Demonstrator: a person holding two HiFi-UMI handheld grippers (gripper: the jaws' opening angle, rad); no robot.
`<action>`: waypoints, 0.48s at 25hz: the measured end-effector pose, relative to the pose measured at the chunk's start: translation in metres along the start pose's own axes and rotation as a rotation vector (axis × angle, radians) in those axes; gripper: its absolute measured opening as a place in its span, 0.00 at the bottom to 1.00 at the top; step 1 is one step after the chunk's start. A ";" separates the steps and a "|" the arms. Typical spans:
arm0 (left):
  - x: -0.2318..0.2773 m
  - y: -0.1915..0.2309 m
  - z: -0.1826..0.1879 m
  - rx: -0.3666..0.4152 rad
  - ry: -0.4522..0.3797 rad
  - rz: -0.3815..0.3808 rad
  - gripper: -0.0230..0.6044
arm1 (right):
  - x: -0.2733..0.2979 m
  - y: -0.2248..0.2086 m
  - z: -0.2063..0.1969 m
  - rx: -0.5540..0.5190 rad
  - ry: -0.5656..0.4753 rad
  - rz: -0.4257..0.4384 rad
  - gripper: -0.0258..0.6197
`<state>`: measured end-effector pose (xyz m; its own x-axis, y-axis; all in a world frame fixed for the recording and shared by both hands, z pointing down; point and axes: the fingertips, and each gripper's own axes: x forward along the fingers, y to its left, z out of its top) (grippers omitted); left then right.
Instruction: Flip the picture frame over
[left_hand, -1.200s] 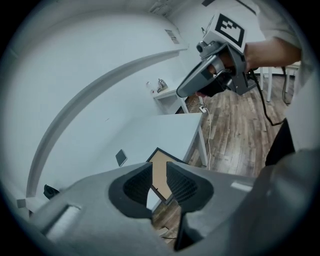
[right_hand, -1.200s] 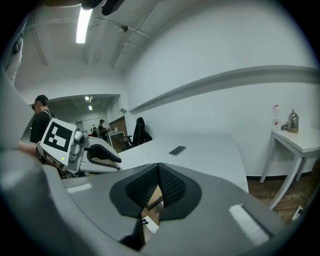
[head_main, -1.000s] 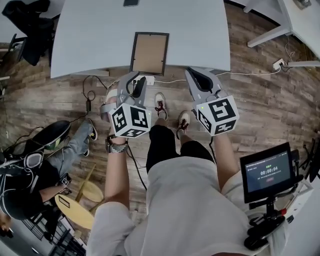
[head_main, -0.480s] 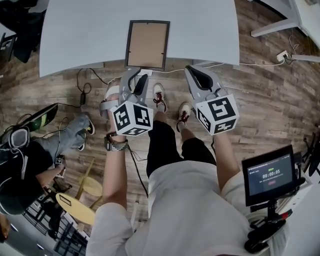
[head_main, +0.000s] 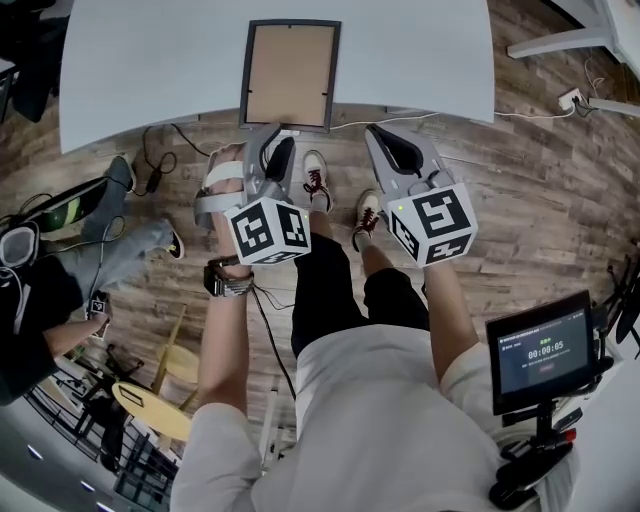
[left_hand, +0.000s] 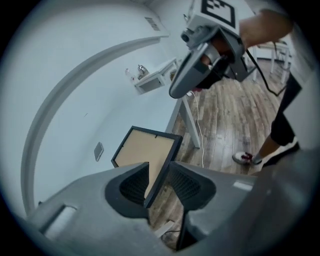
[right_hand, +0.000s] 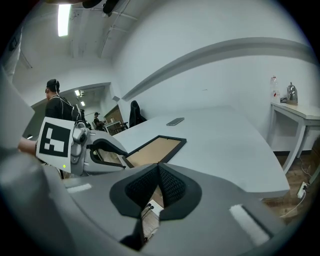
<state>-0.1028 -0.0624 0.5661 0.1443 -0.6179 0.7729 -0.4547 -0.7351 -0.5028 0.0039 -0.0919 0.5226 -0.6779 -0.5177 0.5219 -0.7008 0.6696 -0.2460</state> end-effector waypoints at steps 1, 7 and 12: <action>0.002 -0.002 -0.001 0.039 0.015 0.009 0.25 | 0.000 -0.001 -0.001 0.004 0.002 0.000 0.04; 0.000 -0.002 -0.001 0.107 0.056 0.038 0.25 | -0.005 0.002 -0.006 0.029 0.014 -0.001 0.04; -0.002 -0.004 0.006 0.185 0.062 0.071 0.25 | -0.009 0.000 -0.015 0.042 0.025 -0.002 0.04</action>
<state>-0.0958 -0.0599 0.5647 0.0606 -0.6555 0.7528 -0.2918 -0.7329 -0.6146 0.0136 -0.0790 0.5303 -0.6714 -0.5053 0.5422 -0.7111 0.6454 -0.2790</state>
